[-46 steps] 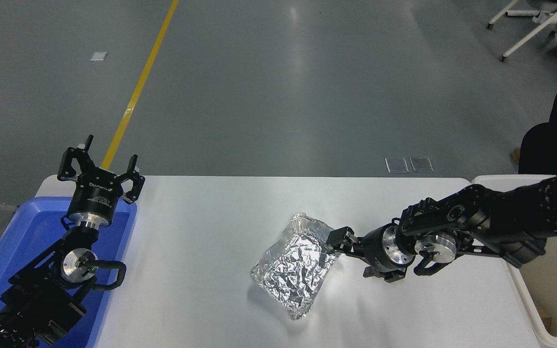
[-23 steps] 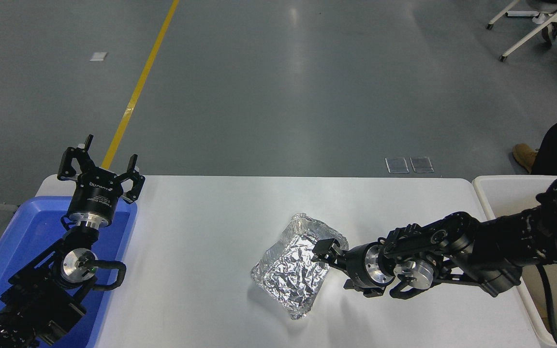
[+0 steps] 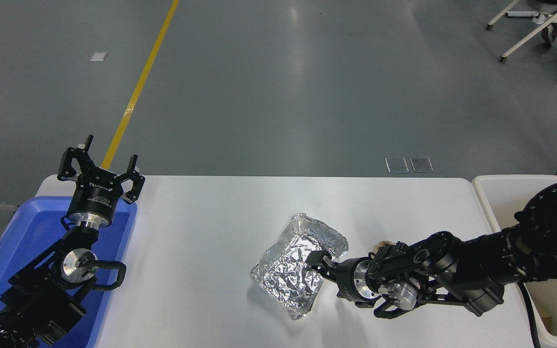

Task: Pick up foil plate and place in dustbin

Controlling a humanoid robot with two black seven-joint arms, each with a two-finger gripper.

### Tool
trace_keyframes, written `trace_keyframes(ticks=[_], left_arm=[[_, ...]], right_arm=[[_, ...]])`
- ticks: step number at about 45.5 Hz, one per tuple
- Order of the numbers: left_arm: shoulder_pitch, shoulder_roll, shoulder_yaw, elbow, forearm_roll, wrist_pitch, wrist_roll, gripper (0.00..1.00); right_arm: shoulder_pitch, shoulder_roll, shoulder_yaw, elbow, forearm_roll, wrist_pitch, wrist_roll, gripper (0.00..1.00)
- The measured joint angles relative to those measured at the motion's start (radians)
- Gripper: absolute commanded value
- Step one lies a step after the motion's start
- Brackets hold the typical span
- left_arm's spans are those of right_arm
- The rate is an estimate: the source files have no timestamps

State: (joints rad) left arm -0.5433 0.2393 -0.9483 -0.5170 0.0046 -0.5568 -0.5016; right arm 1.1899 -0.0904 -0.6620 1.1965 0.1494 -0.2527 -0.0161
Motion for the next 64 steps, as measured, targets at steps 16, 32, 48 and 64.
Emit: trace_keyframes(ticks=[16,32,48,64], left_arm=[[0.0,0.0,0.0,0.0,0.0,0.0,0.0,0.98],[0.0,0.0,-0.001,0.0,0.0,0.0,0.0,0.98],[-0.001,0.0,0.0,0.0,0.0,0.0,0.0,0.98],[-0.001,0.0,0.0,0.0,0.0,0.0,0.0,0.98]], right_arm=[[-0.022,0.017,-0.004,-0.015,-0.111,-0.07,0.002,0.17],[-0.028,0.026,-0.013,-0.018,-0.153,-0.091,0.002,0.05],[-0.027,0.033,-0.04,-0.018,-0.16,-0.089,0.002,0.0],[0.031,0.012,-0.065,0.003,-0.158,-0.078,-0.001,0.0]])
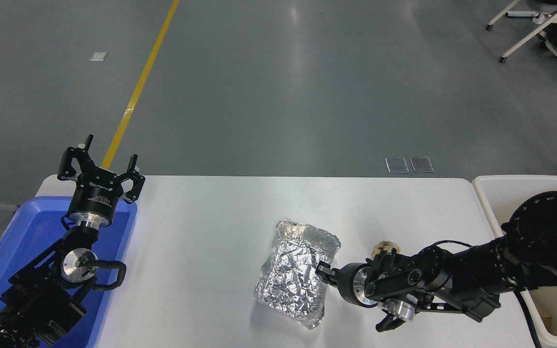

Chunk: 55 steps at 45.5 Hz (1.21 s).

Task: Pick up foil plate and place in dustbin

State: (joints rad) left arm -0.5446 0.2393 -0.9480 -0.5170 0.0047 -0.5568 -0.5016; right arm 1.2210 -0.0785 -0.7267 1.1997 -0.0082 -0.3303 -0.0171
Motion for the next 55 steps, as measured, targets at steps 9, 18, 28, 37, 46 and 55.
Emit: trace_keyframes(ticks=[9,18,28,37,46,55], left_arm=[[0.0,0.0,0.0,0.0,0.0,0.0,0.0,0.98],[0.0,0.0,0.0,0.0,0.0,0.0,0.0,0.98],[0.0,0.0,0.0,0.0,0.0,0.0,0.0,0.98],[0.0,0.0,0.0,0.0,0.0,0.0,0.0,0.98],[0.0,0.0,0.0,0.0,0.0,0.0,0.0,0.98],[0.0,0.0,0.0,0.0,0.0,0.0,0.0,0.98]], right_arm=[[0.117,-0.073,-0.04,0.045,0.0,0.047,-0.001,0.0],[0.274,-0.186,-0.068,0.088,0.001,0.161,-0.002,0.0],[0.46,-0.296,-0.114,0.113,0.001,0.299,-0.002,0.0],[0.62,-0.379,-0.159,0.122,0.002,0.42,-0.001,0.0],[0.752,-0.441,-0.204,0.125,0.001,0.507,-0.001,0.0],[0.838,-0.483,-0.231,0.125,0.0,0.566,-0.001,0.0]])
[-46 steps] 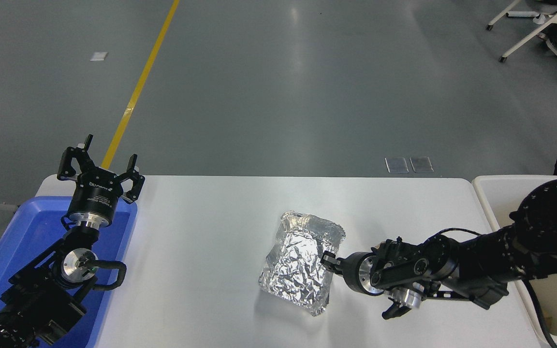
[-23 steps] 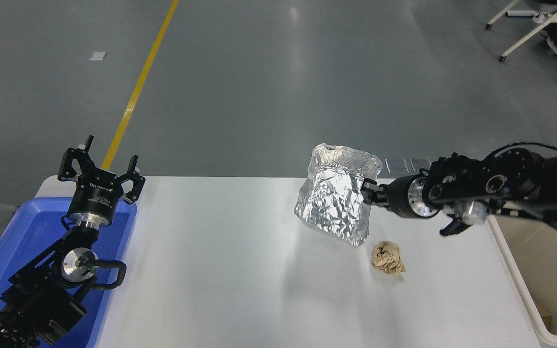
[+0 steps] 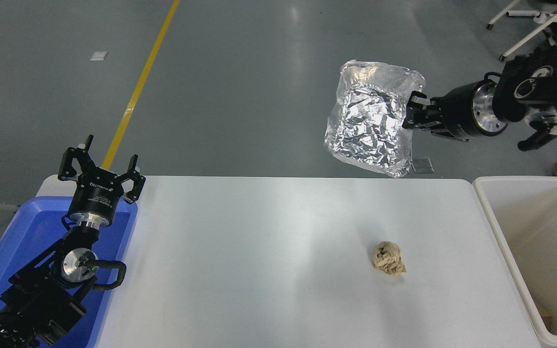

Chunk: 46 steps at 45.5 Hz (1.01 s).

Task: Pick up foil plate and place in dustbin

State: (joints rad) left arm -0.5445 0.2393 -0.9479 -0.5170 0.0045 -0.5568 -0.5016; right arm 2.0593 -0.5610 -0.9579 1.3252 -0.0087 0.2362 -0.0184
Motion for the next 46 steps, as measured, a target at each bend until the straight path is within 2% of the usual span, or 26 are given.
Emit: trace_keyframes(ticks=[19,34,46], left_arm=[[0.0,0.0,0.0,0.0,0.0,0.0,0.0,0.98],[0.0,0.0,0.0,0.0,0.0,0.0,0.0,0.98],[0.0,0.0,0.0,0.0,0.0,0.0,0.0,0.98]], right_arm=[[0.047,-0.048,-0.05,-0.05,-0.005,0.028,-0.001,0.0],[0.006,-0.103,-0.196,-0.26,-0.005,0.031,-0.002,0.0],[-0.163,-0.163,-0.266,-0.484,-0.003,0.028,-0.003,0.0]])
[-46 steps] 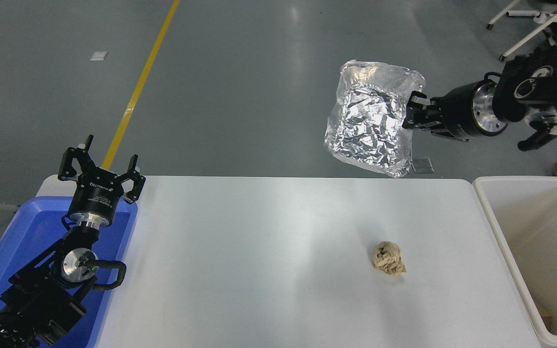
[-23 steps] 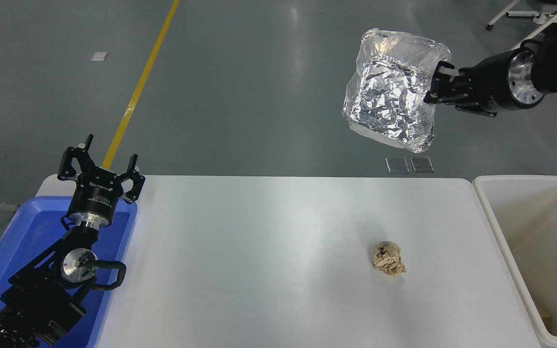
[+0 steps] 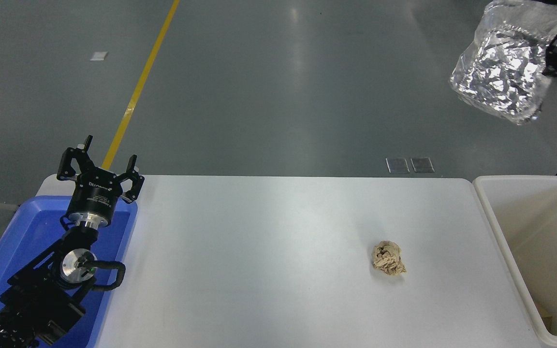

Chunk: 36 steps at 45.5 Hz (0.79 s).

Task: Pick up foil plate and place in dustbin

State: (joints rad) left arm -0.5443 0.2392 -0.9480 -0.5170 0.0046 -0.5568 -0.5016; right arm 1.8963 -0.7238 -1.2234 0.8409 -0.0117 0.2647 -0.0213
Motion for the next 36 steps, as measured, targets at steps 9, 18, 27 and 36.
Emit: trace_keyframes(ticks=[9,18,27,36], left_arm=[[0.0,0.0,0.0,0.0,0.0,0.0,0.0,0.98],[0.0,0.0,0.0,0.0,0.0,0.0,0.0,0.98],[0.0,0.0,0.0,0.0,0.0,0.0,0.0,0.98],[0.0,0.0,0.0,0.0,0.0,0.0,0.0,0.98]], right_arm=[[-0.19,-0.025,-0.006,-0.164,0.009,-0.02,0.0,0.0],[-0.434,-0.033,0.066,-0.285,0.014,-0.119,0.0,0.0],[-0.664,-0.026,0.204,-0.368,0.016,-0.22,0.0,0.0],[-0.848,0.011,0.334,-0.435,0.016,-0.29,0.0,0.01]])
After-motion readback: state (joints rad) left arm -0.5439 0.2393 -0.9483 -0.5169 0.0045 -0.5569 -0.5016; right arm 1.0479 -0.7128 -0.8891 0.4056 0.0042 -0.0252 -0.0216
